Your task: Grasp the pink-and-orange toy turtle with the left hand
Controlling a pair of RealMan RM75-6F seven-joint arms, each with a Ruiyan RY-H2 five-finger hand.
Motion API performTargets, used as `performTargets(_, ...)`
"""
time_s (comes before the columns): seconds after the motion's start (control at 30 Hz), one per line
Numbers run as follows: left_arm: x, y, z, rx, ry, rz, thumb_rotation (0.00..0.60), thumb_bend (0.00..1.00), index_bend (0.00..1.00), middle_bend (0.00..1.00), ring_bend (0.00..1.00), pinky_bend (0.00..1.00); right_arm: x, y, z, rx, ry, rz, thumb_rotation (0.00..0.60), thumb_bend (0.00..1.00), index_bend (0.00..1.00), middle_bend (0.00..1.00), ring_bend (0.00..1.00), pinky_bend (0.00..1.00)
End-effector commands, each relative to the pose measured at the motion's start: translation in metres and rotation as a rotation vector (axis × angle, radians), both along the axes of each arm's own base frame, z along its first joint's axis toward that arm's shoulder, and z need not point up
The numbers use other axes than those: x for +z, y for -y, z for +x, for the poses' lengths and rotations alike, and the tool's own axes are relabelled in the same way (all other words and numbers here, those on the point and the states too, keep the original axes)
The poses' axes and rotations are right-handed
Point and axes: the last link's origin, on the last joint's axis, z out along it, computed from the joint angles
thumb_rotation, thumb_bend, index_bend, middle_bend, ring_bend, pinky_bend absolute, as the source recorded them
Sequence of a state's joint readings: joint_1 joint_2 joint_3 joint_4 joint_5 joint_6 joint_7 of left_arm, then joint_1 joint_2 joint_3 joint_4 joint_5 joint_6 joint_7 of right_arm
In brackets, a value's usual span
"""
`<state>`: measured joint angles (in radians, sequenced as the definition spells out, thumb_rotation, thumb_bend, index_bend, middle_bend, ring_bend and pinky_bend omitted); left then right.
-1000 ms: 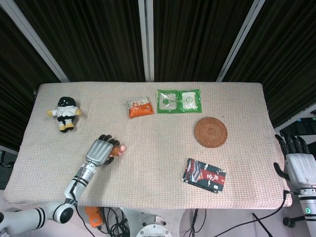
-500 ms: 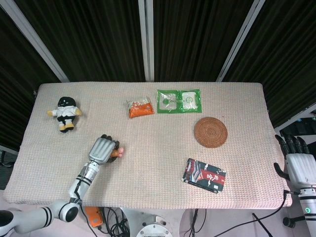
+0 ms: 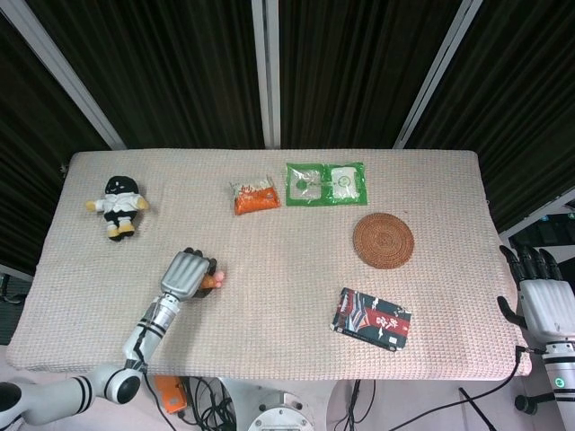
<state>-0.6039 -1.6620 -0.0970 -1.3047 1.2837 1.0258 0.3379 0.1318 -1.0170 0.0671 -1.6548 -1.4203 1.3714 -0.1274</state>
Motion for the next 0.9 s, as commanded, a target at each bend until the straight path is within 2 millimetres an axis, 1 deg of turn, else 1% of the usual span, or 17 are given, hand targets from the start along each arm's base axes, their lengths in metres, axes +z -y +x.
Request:
performTargets(0.03,0.003,0.0,0.0,0.001,0.004,0.0,0.6,0.15,0.35,0.36,0.18,0.29,0.0,0.0,0.0,0.0,-0.001,0.0,0.6,0.28,0.0,0.0,0.0,0.0)
performTargets(0.13,0.007,0.0,-0.001,0.008,-0.007,-0.001,0.6,0.14,0.34,0.35,0.15,0.28,0.0,0.0,0.0,-0.002,-0.002,0.002,0.6,0.28,0.0,0.0,0.0,0.0)
performTargets(0.23,0.009,0.0,-0.001,0.015,-0.011,-0.002,0.6,0.14,0.34,0.36,0.15,0.28,-0.001,0.0,0.0,-0.003,-0.003,0.003,0.6,0.28,0.0,0.0,0.0,0.0)
performTargets(0.3,0.009,0.0,-0.001,0.017,-0.008,-0.001,0.6,0.15,0.36,0.38,0.15,0.28,-0.001,0.0,0.0,-0.002,-0.002,0.003,0.6,0.28,0.0,0.0,0.0,0.0)
performTargets(0.37,0.009,0.0,0.0,0.014,0.002,0.007,0.6,0.15,0.41,0.42,0.17,0.3,-0.001,0.0,0.0,-0.002,-0.002,0.003,0.6,0.28,0.0,0.0,0.0,0.0)
performTargets(0.43,0.008,0.0,0.002,0.006,0.009,0.02,0.6,0.16,0.47,0.48,0.22,0.32,-0.001,0.0,0.0,-0.002,-0.003,0.003,0.6,0.28,0.0,0.0,0.0,0.0)
performTargets(0.57,0.002,0.0,0.0,0.0,-0.009,0.017,0.6,0.21,0.61,0.63,0.36,0.39,-0.002,0.0,0.0,-0.003,-0.002,0.005,0.6,0.28,0.0,0.0,0.0,0.0)
performTargets(0.7,-0.003,0.0,-0.003,0.007,-0.008,0.024,0.6,0.25,0.7,0.72,0.46,0.44,-0.002,0.0,0.0,-0.004,-0.003,0.009,0.6,0.28,0.0,0.0,0.0,0.0)
performTargets(0.77,-0.003,-0.001,-0.003,-0.001,-0.007,0.04,0.6,0.27,0.77,0.78,0.53,0.47,-0.002,0.0,0.0,-0.004,-0.002,0.007,0.6,0.28,0.0,0.0,0.0,0.0)
performTargets(0.83,-0.003,-0.002,-0.002,-0.01,-0.005,0.05,0.6,0.28,0.81,0.82,0.57,0.49,-0.001,0.0,0.0,-0.004,-0.002,0.005,0.6,0.28,0.0,0.0,0.0,0.0)
performTargets(0.9,-0.003,-0.002,-0.001,-0.014,0.006,0.058,0.6,0.28,0.82,0.83,0.58,0.49,-0.001,0.0,0.0,-0.003,-0.001,0.004,0.6,0.28,0.0,0.0,0.0,0.0)
